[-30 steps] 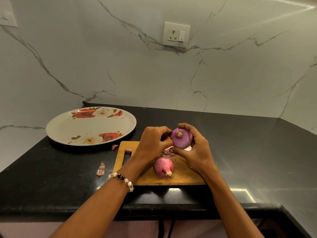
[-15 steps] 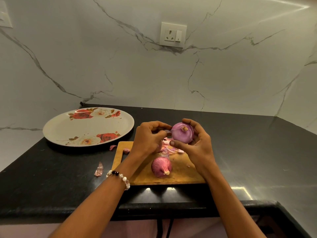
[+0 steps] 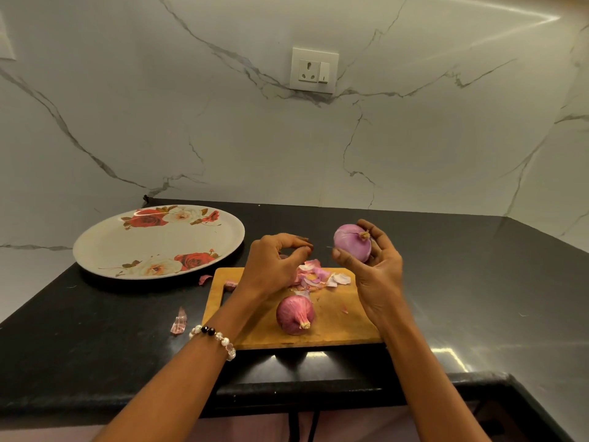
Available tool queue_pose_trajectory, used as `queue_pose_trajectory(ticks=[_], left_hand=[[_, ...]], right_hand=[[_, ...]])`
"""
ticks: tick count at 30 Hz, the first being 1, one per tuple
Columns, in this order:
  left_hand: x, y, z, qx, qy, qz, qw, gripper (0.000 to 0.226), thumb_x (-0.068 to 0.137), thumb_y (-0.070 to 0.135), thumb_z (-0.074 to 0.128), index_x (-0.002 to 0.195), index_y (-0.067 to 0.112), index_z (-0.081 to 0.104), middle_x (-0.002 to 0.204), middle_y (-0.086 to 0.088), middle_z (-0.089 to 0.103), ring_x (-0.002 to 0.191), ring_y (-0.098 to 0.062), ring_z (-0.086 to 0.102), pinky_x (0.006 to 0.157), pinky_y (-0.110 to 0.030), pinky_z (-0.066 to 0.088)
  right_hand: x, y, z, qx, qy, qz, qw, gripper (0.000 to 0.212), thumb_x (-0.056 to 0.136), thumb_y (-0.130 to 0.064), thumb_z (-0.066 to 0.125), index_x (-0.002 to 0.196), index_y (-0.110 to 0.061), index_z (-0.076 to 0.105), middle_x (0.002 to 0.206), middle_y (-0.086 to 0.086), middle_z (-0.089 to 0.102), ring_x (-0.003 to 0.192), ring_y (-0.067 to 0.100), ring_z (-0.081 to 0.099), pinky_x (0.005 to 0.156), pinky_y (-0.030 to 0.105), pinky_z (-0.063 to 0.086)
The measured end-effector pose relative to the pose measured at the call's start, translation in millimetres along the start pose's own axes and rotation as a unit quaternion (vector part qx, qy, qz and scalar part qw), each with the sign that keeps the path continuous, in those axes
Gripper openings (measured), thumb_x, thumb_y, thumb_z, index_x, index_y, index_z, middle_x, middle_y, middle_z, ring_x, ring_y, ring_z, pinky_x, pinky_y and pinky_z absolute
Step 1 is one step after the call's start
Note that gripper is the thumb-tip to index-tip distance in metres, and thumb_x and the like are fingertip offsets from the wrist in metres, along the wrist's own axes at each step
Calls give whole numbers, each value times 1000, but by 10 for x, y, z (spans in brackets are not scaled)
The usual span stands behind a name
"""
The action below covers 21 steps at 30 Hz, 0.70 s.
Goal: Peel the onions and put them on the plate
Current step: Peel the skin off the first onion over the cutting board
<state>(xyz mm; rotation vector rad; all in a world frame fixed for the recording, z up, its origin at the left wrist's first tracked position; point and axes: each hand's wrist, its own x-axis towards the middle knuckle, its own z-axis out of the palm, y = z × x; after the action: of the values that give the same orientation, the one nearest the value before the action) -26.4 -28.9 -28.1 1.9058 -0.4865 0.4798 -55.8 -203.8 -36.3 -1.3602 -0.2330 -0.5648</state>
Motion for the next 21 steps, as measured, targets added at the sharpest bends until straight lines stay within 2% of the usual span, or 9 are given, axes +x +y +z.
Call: queue_pose_trajectory(ticks=[4, 7, 9, 13, 21], left_hand=[[-17, 52, -15, -47, -9, 17, 999, 25, 85, 29, 65, 108, 19, 69, 102, 6, 70, 90, -1, 63, 80, -18, 53], [-38, 75, -13, -67, -17, 40, 997, 40, 80, 37, 66, 116, 19, 66, 103, 11, 67, 91, 1, 64, 78, -16, 53], [-44, 41, 4, -36, -14, 81, 996, 40, 82, 30, 68, 118, 15, 65, 104, 8, 68, 91, -4, 65, 78, -14, 53], [-25, -54, 10, 69, -3, 203, 977, 30, 85, 19, 68, 112, 5, 68, 96, -7, 72, 84, -13, 67, 75, -11, 52], [-65, -27, -5, 163, 4, 253, 954, 23, 82, 18, 66, 97, 2, 72, 85, -9, 73, 74, -19, 69, 72, -19, 50]], right_hand=[[-10, 38, 16, -86, -71, -22, 994, 73, 58, -21, 88, 124, -21, 57, 123, 5, 64, 113, 21, 65, 90, 35, 58], [-32, 59, 35, -159, -115, -49, 979, 72, 63, -13, 89, 127, -19, 56, 122, -4, 62, 111, 8, 63, 91, 26, 56], [-28, 96, 27, -190, -130, -59, 971, 72, 65, -10, 89, 129, -18, 55, 123, -6, 62, 112, 6, 62, 93, 26, 55], [-18, 161, 16, -236, -131, -90, 959, 73, 66, -9, 90, 131, -13, 56, 125, 0, 63, 115, 15, 62, 96, 34, 55], [-46, 175, 38, -281, -133, -146, 939, 71, 65, -20, 90, 128, -16, 58, 122, 2, 64, 111, 13, 63, 93, 30, 56]])
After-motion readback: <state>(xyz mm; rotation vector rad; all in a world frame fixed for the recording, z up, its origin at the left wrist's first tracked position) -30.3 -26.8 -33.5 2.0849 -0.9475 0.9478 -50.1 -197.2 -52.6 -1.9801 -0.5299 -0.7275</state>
